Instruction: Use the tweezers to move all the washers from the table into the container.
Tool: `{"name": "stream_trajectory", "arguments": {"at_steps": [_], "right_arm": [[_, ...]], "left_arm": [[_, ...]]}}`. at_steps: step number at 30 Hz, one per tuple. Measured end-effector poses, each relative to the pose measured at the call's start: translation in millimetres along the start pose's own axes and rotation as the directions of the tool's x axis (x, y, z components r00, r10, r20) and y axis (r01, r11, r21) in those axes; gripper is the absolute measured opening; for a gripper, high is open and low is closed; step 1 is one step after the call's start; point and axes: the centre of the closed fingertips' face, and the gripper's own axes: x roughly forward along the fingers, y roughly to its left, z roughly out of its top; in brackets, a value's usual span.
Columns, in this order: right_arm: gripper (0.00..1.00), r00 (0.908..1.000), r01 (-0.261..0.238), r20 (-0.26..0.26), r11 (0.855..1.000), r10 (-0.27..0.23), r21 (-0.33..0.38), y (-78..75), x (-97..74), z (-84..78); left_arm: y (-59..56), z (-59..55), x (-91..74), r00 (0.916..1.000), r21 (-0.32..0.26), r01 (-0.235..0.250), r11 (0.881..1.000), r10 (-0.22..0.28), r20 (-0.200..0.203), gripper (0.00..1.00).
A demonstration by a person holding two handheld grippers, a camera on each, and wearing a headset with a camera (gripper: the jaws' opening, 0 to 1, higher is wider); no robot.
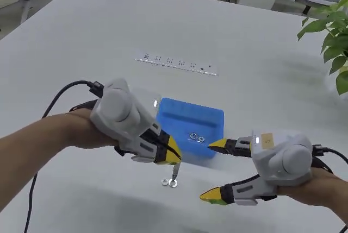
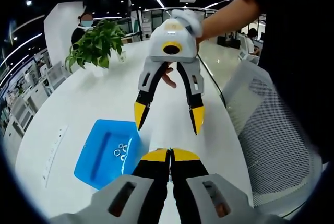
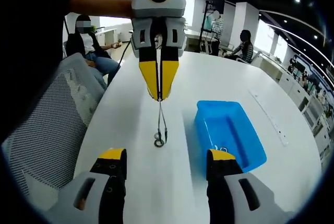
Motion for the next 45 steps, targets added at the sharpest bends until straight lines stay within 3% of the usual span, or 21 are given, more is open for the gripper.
{"name": "stream_trajectory", "arguments": {"at_steps": [15, 24, 45], "right_arm": [[0.38, 0.9990, -0.041, -0.021, 0.998, 0.040, -0.044, 2.6, 17.6, 2.2], [0.30, 0.9979, -0.056, -0.038, 0.995, 0.053, -0.081, 1.6, 28.4, 4.6], [0.18, 0.9935, -0.103, -0.057, 0.991, 0.098, -0.088, 6.0, 54.3, 12.7]], "left_arm": [[0.7, -2.7, -1.4, 1.0000, -0.002, 0.006, 1.000, -0.006, -0.003, 0.03], [-1.4, -1.3, 0.0, 0.9999, -0.001, 0.011, 1.000, -0.011, -0.005, 0.04], [-2.0, 0.6, 0.5, 0.9999, -0.004, 0.012, 1.000, -0.012, -0.008, 0.04]]}}
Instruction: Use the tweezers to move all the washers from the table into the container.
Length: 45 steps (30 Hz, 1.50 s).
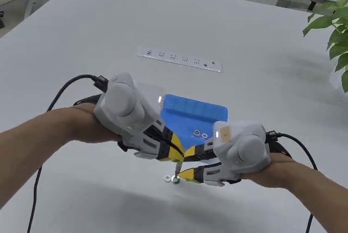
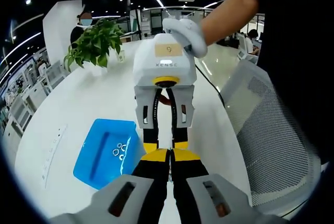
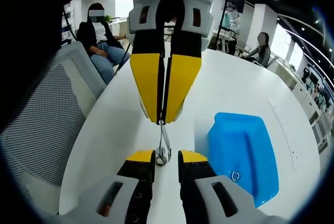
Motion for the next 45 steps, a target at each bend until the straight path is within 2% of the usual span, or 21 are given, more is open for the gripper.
{"name": "stream_trajectory", "arguments": {"at_steps": [12, 15, 45], "right_arm": [[0.12, 0.9997, -0.014, -0.019, 1.000, 0.014, -0.013, 1.7, 10.7, 1.1], [0.11, 0.9991, -0.021, -0.038, 0.999, 0.020, -0.027, 2.9, 12.8, 0.7], [0.07, 0.9983, -0.028, -0.051, 1.000, 0.028, -0.001, 4.7, 11.4, -0.5]], "left_arm": [[0.7, -0.6, 0.4, 1.0000, -0.004, 0.001, 1.000, -0.001, 0.001, 0.04], [1.1, -1.5, 0.3, 1.0000, -0.006, 0.002, 1.000, -0.002, 0.000, 0.04], [1.5, -2.0, 0.6, 0.9999, -0.021, 0.001, 1.000, -0.001, 0.011, 0.04]]}}
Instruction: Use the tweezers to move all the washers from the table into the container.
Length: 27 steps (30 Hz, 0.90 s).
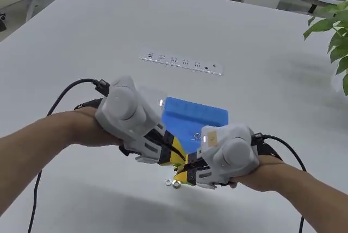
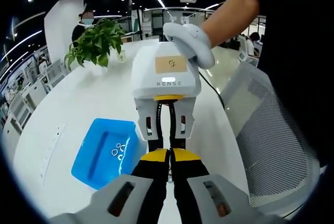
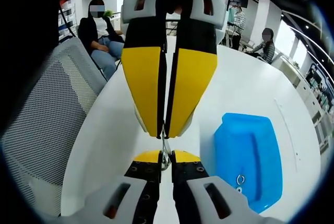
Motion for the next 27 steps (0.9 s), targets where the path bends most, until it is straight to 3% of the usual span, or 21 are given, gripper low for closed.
{"name": "stream_trajectory", "arguments": {"at_steps": [9, 17, 19, 27], "right_arm": [[0.07, 1.0000, 0.001, 0.004, 1.000, -0.001, 0.004, -0.5, -4.3, 2.6], [0.07, 1.0000, 0.007, 0.005, 1.000, -0.007, -0.003, -1.2, -10.8, 5.5], [0.07, 1.0000, 0.005, 0.005, 1.000, -0.005, -0.003, -0.7, -12.7, 6.5], [0.08, 0.9999, 0.007, 0.009, 1.000, -0.007, -0.004, -2.1, -22.7, 11.2]], "left_arm": [[-1.1, -0.1, -3.0, 0.9998, -0.021, -0.011, 1.000, 0.011, 0.018, 0.13], [-1.0, 0.6, -7.2, 0.9972, -0.075, -0.043, 0.996, 0.047, 0.057, 0.35], [-0.5, -0.7, -8.3, 0.9962, -0.101, -0.050, 0.994, 0.057, 0.066, 0.44], [-0.2, -5.1, -14.3, 0.9908, -0.160, -0.084, 0.984, 0.099, 0.093, 0.65]]}}
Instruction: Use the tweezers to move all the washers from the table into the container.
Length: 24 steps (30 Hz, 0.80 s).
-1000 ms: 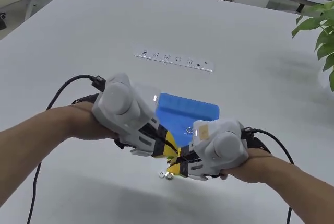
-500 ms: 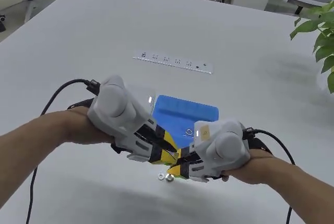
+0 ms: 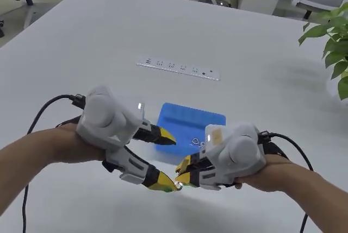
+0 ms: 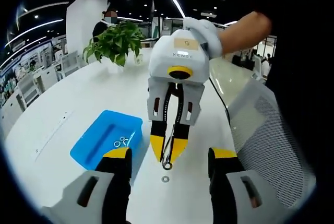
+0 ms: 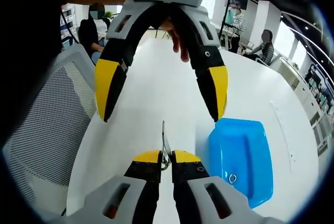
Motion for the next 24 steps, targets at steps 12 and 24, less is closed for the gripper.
{"name": "stream_trajectory", "arguments": {"at_steps": [12, 24], "right_arm": [[0.08, 0.9999, -0.013, -0.003, 1.000, 0.013, -0.012, -1.2, -18.7, 9.7], [0.08, 0.9992, -0.039, -0.006, 0.999, 0.039, -0.008, -5.4, -34.9, 20.2]], "left_arm": [[2.7, -5.8, -10.2, 0.9971, -0.069, -0.056, 0.996, 0.060, 0.047, 0.91], [6.1, -13.5, -19.9, 0.9939, -0.096, -0.089, 0.991, 0.095, 0.056, 0.99]]}}
